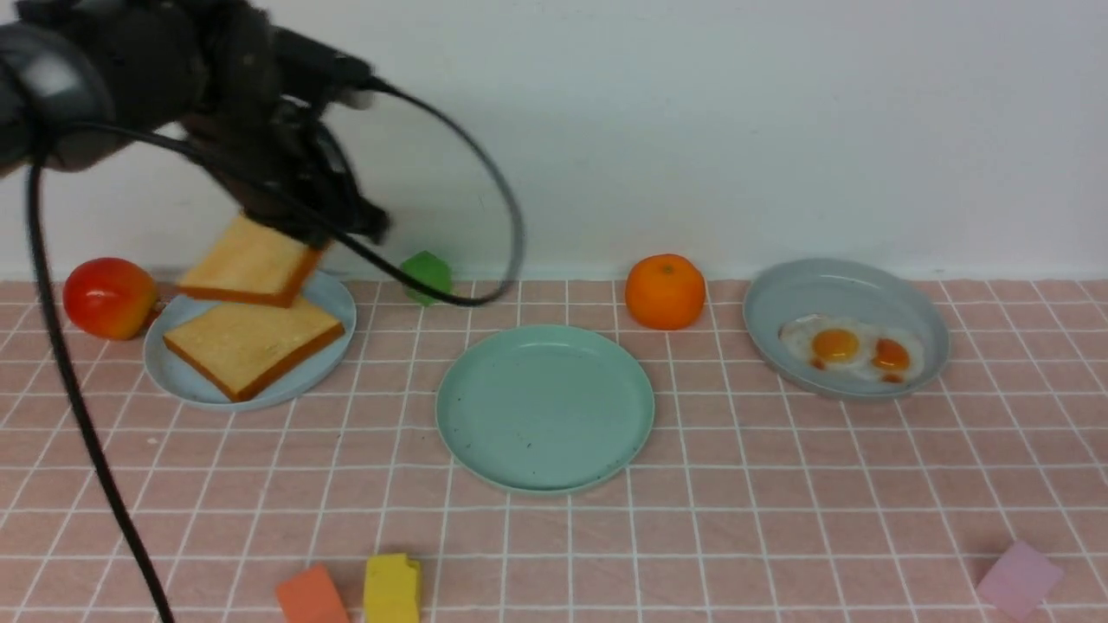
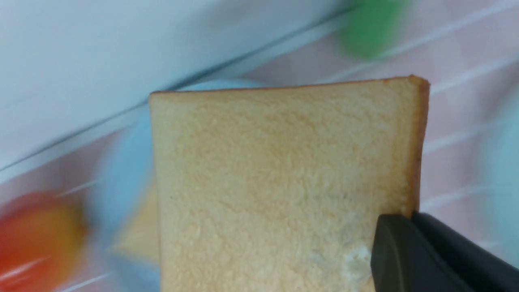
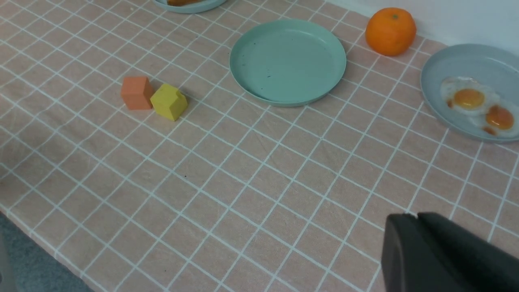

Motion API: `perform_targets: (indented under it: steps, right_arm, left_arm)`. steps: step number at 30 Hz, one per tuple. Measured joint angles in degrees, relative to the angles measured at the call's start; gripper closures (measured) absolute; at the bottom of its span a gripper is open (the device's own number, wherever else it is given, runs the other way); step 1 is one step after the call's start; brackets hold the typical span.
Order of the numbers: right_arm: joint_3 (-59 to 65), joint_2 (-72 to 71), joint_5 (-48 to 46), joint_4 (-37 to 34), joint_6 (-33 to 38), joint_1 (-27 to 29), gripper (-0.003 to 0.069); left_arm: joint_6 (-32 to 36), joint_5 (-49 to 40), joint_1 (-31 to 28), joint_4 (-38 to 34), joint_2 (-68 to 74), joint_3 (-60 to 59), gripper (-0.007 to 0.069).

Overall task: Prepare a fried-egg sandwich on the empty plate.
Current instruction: Use the left arm to put a slice of bread into the empty plate in the middle

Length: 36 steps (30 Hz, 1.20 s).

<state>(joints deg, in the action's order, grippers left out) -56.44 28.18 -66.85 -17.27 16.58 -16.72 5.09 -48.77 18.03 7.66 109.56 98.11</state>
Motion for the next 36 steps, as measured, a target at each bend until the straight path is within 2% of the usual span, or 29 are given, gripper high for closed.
perform_targets:
  steps: [5,9,15,23,26,30,31,32,36]
  right_arm:
    - [0.00,0.00,0.00,1.10,0.00,0.00,0.0590]
    - [0.00,0.00,0.00,1.64,0.00,0.00,0.0585]
    - [0.00,0.00,0.00,1.64,0.00,0.00,0.0580]
    - [0.00,0.00,0.00,1.58,0.00,0.00,0.0576]
    - [0.00,0.00,0.00,1.53,0.00,0.00,0.0575]
    - [0.00,0.00,0.00,1.42,0.00,0.00,0.0573]
    - [0.00,0.00,0.00,1.42,0.00,0.00,0.0573]
    - [0.00,0.00,0.00,1.42,-0.13,0.00,0.0571]
    - [0.00,1.08,-0.10,1.42,-2.87,0.00,0.0566]
  left_arm:
    - [0.10,-0.19,10.71,-4.15,2.41,0.00,0.0638]
    - [0.14,1.25,16.16,-3.27,5.04,0.00,0.0638]
    - [0.14,4.61,18.54,1.05,9.09,0.00,0.0638]
    - [0.14,5.45,18.54,0.37,10.95,0.00,0.0620]
    - [0.14,5.45,18.54,-1.43,11.07,0.00,0.0558]
    - [0.14,5.21,18.54,-1.66,11.07,0.00,0.0421]
    - [0.14,5.21,18.54,-1.66,11.07,0.00,0.0421]
    - [0.09,4.73,18.54,-1.81,11.07,0.00,0.0355]
    - [-1.57,1.84,18.58,-1.81,9.77,0.02,0.0258]
